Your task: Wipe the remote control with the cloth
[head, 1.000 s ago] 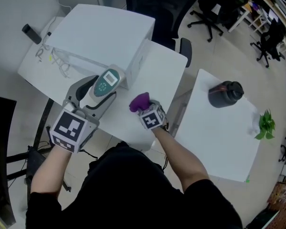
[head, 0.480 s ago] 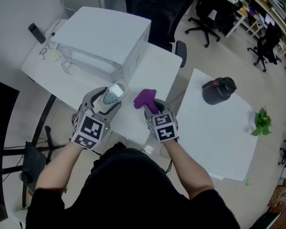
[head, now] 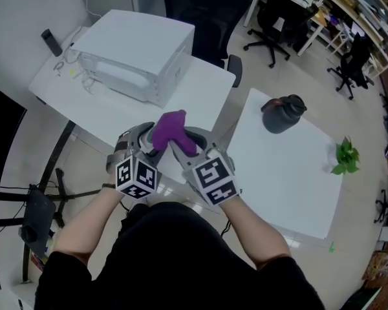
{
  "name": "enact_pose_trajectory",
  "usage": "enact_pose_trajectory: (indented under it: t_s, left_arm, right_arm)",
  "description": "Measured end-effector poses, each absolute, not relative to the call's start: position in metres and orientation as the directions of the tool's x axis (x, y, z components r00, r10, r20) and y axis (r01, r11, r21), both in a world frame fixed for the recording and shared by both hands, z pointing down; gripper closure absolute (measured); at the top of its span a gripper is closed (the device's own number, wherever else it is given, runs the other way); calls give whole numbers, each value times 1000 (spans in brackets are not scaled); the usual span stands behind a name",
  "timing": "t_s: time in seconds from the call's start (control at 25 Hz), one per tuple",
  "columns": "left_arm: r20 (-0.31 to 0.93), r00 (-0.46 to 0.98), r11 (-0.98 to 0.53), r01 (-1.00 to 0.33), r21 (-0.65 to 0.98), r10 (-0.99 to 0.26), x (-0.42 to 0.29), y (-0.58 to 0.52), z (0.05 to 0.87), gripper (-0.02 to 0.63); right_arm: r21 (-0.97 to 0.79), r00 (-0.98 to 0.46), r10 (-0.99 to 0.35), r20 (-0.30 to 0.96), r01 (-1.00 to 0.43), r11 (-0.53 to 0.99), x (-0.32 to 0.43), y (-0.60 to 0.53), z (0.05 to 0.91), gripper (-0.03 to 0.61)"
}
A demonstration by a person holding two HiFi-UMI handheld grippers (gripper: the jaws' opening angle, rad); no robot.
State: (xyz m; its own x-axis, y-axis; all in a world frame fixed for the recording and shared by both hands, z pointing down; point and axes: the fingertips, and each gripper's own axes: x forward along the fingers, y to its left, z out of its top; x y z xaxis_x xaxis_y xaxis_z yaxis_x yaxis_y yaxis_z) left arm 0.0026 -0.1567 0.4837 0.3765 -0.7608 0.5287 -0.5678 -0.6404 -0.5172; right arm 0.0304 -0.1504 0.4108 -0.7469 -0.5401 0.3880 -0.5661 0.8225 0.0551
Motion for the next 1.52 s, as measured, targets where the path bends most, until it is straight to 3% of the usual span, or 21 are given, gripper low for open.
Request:
enact_pose_trajectory:
  t_s: [0.2, 0.68, 0.8, 0.96, 1.16, 1.4, 1.52]
  left_arm:
    - [488, 403, -633, -506, -586, -774, 11, -143, 461, 357]
    - [461, 482, -666, -508, -546, -745, -41, -119, 449, 359]
    - [458, 483, -665, -521, -535, -746, -51, -124, 447, 357]
    - [440, 501, -664, -498, -558, -746, -50, -120, 442, 357]
    - [430, 522, -670, -483, -563, -737, -50, -111, 439, 358]
    - [423, 536, -680, -518, -519, -731, -55, -106, 436, 359]
    - [420, 574, -711, -590, -383, -703, -57, -110, 438, 359]
  right_arm:
    - [51, -754, -429, 497, -468, 882, -14, -123, 429, 442]
    - [169, -581, -657, 481, -674, 719, -1, -150, 408, 444]
    - [147, -658, -603, 450, -612, 777, -35, -125, 391, 443]
    - [134, -702, -497, 509, -506, 852, -77, -97, 410, 443]
    - [190, -630, -571, 526, -568, 801, -57, -117, 417, 443]
    - [203, -563, -661, 497, -665, 719, -21, -145, 409, 445]
    - [165, -604, -699, 383, -700, 695, -16, -145, 380, 444]
